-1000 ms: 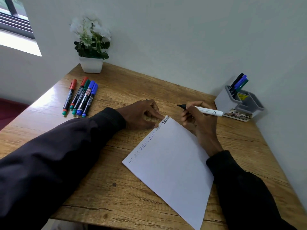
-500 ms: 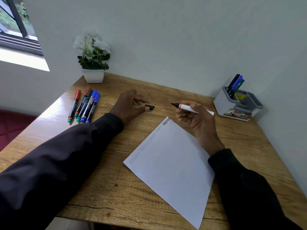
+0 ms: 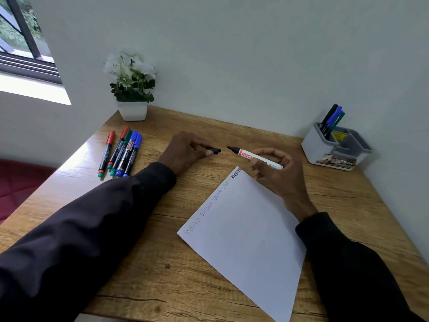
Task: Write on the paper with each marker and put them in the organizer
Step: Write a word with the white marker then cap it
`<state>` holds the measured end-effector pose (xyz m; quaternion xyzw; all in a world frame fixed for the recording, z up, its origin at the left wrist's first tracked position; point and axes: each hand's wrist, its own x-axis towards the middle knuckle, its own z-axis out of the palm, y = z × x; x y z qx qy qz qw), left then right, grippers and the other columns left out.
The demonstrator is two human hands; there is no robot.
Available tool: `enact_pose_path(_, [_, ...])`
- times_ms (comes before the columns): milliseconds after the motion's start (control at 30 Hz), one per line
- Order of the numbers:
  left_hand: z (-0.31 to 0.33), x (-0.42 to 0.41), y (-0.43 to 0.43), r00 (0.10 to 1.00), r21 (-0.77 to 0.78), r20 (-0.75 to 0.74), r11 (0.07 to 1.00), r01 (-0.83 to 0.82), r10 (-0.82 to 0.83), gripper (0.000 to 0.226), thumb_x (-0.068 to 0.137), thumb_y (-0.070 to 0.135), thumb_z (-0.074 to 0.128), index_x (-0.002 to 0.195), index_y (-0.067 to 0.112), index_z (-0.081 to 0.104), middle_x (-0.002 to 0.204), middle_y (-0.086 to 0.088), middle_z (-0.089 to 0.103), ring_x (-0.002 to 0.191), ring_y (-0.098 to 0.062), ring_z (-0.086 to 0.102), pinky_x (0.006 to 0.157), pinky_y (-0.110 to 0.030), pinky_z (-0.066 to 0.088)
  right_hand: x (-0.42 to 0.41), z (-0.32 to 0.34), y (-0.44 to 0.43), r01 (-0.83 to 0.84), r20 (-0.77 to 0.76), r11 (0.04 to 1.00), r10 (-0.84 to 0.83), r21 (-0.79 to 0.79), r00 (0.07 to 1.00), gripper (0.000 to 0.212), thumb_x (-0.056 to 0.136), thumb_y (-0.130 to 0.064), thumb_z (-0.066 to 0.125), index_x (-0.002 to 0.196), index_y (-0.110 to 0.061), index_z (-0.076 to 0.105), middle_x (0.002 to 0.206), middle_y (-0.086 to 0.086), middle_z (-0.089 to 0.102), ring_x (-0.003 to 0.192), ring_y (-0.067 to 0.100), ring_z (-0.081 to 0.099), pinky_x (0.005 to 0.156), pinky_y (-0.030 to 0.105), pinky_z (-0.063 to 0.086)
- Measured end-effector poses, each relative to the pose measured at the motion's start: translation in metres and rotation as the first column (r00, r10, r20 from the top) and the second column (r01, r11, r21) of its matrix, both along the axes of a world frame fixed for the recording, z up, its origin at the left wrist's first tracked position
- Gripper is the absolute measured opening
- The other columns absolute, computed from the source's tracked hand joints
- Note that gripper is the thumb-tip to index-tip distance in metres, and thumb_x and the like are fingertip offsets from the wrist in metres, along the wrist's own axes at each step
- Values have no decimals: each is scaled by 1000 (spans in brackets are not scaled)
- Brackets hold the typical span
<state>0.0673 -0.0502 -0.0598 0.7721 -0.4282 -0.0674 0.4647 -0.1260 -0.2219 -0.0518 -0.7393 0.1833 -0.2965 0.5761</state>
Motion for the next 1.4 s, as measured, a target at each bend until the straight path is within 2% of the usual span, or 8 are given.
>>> enact_pose_path(67, [1,-1,1,998,-53,-48,998,33,-36,25,84,17,75,108,19,75,96,9,75,89,-1,66,79,-11,47,0,1,0,0,2,999,0,-33,1000,16,85,-14,84,100,-19,80,88,5,80,69,15,74,65,31,60])
enact_pose_path(367, [6,-12,2,991,-150,-105,986,67,-83,29,79,8,78,107,15,74,85,-10,73,79,-7,65,73,-6,47,0,3,4,-35,13,986,38,-165,999,29,88,-14,84,88,-43,82,96,-3,81,74,13,73,67,35,60])
enact_pose_path(533, [9,-18,3,990,-145,-113,987,65,-82,35,77,9,80,108,21,69,84,5,72,77,6,62,73,-4,46,-1,4,5,-41,16,975,46,-218,999,34,87,-15,83,87,-49,80,94,-11,81,76,8,73,66,31,60])
enact_pose_path(633, [10,-19,3,990,-149,-121,987,60,-78,34,77,8,80,108,19,70,84,12,70,78,9,62,74,-4,47,-1,3,1,-38,25,965,46,-258,999,31,89,-14,82,92,-45,80,97,-13,81,80,9,75,69,32,61])
enact_pose_path(767, [10,-20,3,988,-156,-142,987,44,-67,31,77,11,80,107,12,73,90,6,74,85,-2,66,79,-9,51,0,0,-6,-34,41,945,50,-326,998,17,90,-14,81,102,-25,81,97,-7,81,77,6,74,68,26,57])
enact_pose_path(900, [9,-21,3,987,-160,-144,986,48,-71,32,77,11,80,108,10,73,91,3,74,86,-5,66,78,-10,51,1,-3,-8,-20,51,937,40,-347,998,17,89,-12,81,103,-20,81,99,-10,81,80,6,75,67,20,57])
enact_pose_path(1067, [10,-21,3,988,-142,-129,988,64,-83,33,76,11,81,108,8,73,91,3,74,85,-7,67,76,-11,53,4,-7,-9,-16,26,908,30,-419,999,19,88,-14,82,107,-8,82,103,0,81,89,9,76,71,18,55])
enact_pose_path(1400, [14,-26,3,980,-129,-160,987,96,-117,30,72,6,82,101,4,74,86,7,73,77,-1,69,66,-10,51,2,-8,-2,-10,43,919,30,-394,999,20,88,-11,81,106,-16,79,97,-5,79,83,5,76,65,16,57])
